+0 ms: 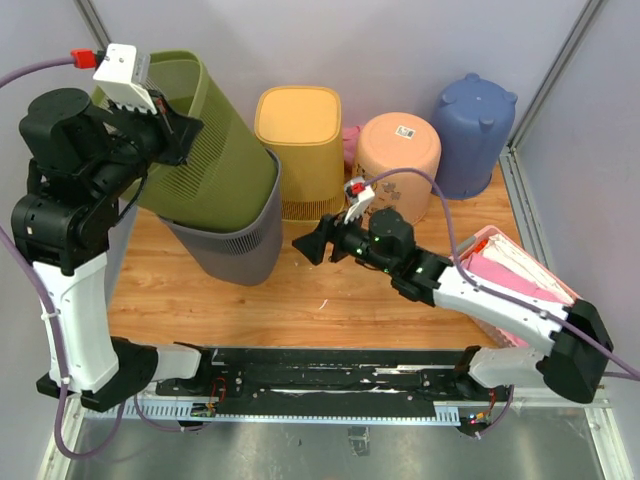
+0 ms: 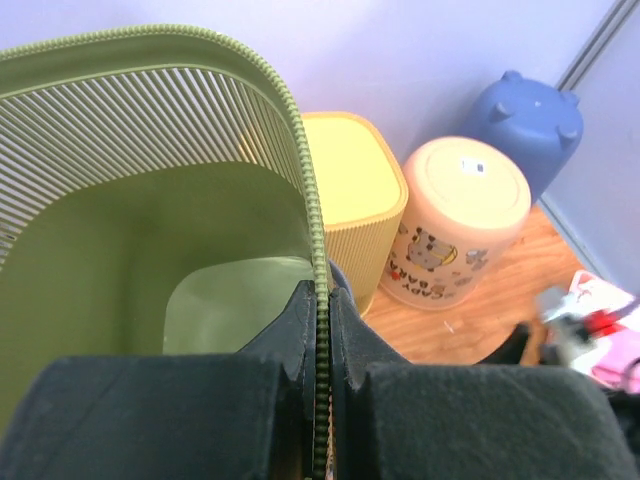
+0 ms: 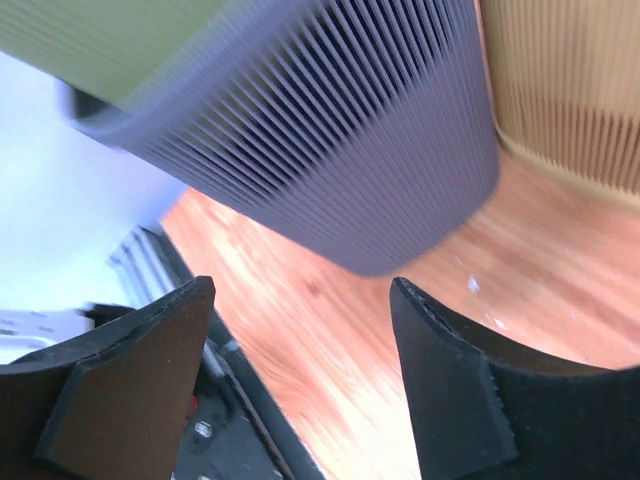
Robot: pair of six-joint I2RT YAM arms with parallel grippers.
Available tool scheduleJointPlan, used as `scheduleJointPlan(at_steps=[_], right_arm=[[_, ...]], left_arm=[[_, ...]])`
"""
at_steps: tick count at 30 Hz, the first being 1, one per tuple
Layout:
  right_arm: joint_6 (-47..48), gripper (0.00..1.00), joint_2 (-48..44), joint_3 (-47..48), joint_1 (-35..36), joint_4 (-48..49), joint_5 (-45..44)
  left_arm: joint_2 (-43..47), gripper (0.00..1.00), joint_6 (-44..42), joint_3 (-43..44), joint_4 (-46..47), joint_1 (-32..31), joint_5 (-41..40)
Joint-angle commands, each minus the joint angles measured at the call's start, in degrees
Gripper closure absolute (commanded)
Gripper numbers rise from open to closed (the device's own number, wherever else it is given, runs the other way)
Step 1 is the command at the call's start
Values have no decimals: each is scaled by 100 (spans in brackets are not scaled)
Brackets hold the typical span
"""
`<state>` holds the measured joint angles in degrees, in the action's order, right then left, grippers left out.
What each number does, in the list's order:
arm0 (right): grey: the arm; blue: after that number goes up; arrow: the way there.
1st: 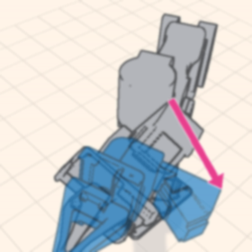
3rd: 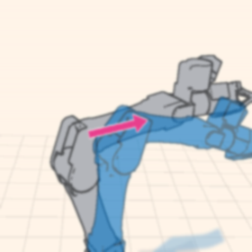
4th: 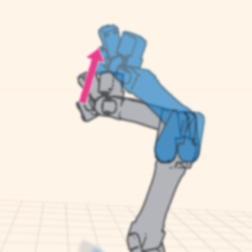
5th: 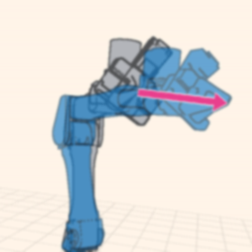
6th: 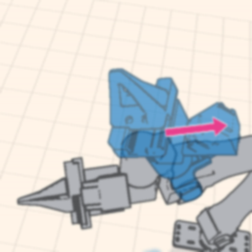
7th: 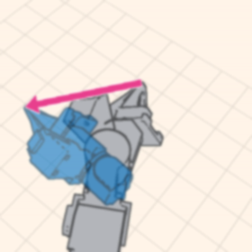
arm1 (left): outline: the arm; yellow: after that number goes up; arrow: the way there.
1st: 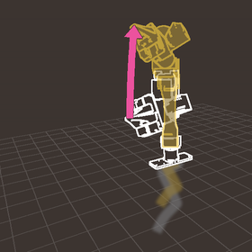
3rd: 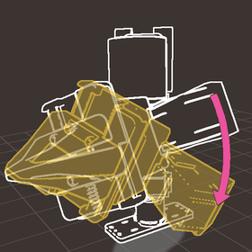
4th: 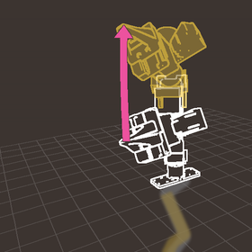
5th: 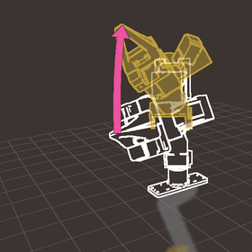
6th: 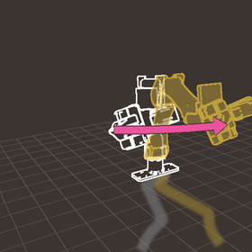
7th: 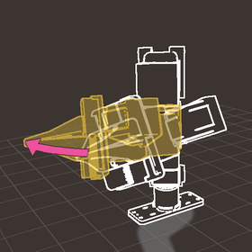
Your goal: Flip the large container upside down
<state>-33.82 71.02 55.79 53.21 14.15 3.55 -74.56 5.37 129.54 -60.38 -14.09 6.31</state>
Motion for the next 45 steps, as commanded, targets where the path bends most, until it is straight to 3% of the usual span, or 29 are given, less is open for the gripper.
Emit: scheduleJointPlan(at_steps=[1, 3, 6, 13, 18, 22, 24, 29, 34, 41, 45], right_arm=[[-21, 31, 642, -678, -53, 776, -76], [-39, 40, 1044, -644, -24, 1215, 80], [14, 45, 1721, -222, 21, 1601, 234], [-481, 46, 3487, 1443, 114, 1884, 363], [-814, 45, 4624, 2901, 242, 1582, 219], [-879, 45, 4844, 3324, 242, 1324, 457], [-781, 44, 4449, 2730, 244, 1423, 401], [-717, 41, 2409, 407, 193, 1334, -244], [-484, 37, 214, -1252, 165, -760, -1399], [-411, 24, -3273, -2067, 150, -3617, -4022], [48, 21, -4582, -1934, 146, -4097, -5160]], left_arm=[[103, 100, -196, 682, 1079, -33, 73], [173, 100, -191, 796, 1092, -33, 213], [349, 100, -177, 807, 1090, -33, 336], [749, 100, -79, 722, 1158, -33, 547], [958, 100, 35, 718, 1501, -33, 653], [1054, 100, 91, 712, 1710, -31, 743], [1053, 100, 104, 678, 1714, -32, 844], [997, 100, 204, 417, 1730, -33, 1048], [793, 100, 492, 306, 1891, -31, 1767], [630, 100, 834, -187, 1911, -33, 2741], [756, 100, 758, -595, 2003, -32, 2604]])
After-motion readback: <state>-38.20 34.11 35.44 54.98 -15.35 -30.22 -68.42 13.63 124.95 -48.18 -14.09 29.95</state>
